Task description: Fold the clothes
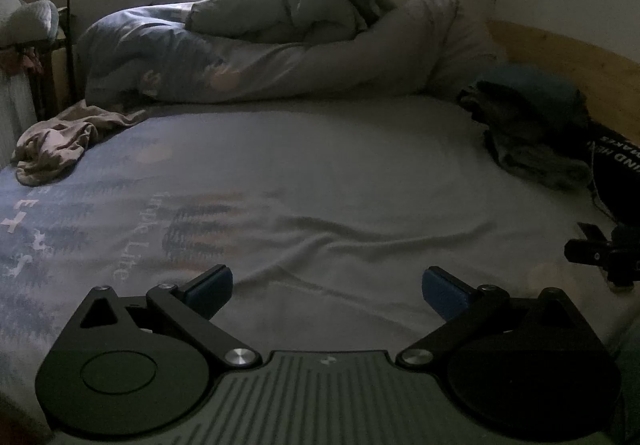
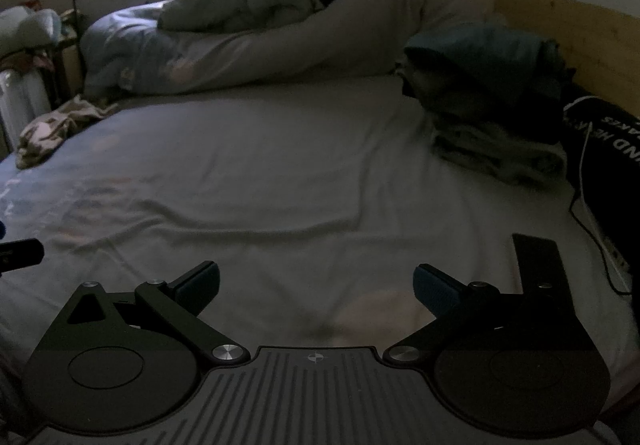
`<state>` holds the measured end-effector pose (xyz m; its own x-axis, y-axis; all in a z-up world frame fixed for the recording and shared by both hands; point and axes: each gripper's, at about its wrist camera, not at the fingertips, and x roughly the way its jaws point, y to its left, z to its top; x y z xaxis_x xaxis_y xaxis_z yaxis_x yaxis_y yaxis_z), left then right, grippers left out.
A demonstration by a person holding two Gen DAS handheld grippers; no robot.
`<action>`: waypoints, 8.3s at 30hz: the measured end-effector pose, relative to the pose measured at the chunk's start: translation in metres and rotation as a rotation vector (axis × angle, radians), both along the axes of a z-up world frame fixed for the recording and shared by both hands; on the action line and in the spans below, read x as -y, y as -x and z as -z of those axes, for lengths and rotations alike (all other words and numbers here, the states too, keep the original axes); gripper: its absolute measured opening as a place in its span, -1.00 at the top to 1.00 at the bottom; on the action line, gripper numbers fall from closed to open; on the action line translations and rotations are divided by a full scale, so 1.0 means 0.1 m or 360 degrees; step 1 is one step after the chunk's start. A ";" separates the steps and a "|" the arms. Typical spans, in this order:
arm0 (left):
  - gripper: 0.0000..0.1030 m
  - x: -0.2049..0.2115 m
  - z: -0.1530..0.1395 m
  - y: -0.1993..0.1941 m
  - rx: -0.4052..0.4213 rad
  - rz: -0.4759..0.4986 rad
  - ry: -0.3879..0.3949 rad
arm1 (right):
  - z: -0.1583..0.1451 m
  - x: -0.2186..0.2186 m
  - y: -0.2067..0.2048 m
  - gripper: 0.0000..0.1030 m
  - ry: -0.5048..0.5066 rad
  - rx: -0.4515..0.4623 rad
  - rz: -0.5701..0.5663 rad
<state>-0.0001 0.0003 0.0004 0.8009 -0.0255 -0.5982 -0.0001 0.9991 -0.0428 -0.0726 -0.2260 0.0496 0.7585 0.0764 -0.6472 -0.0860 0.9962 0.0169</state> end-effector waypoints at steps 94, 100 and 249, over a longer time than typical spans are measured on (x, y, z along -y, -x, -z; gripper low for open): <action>-1.00 -4.54 0.05 0.04 0.0395 -0.1825 0.0489 | 1.12 -6.37 -3.35 0.71 -0.0095 0.0270 -0.1295; -1.00 -4.45 -0.02 0.06 0.0430 -0.1798 0.0497 | 0.65 -5.46 -3.11 0.72 -0.0306 0.0253 -0.1177; -0.59 -0.92 0.06 -0.17 -0.0108 0.0422 0.0650 | 0.10 1.24 -0.62 0.92 -0.0772 0.0205 0.0526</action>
<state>0.0166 0.0926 -0.0057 0.6948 -0.4666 -0.5473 0.2356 0.8667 -0.4397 -0.0102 -0.3499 0.0400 0.8624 0.0868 -0.4987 0.1954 0.8517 0.4862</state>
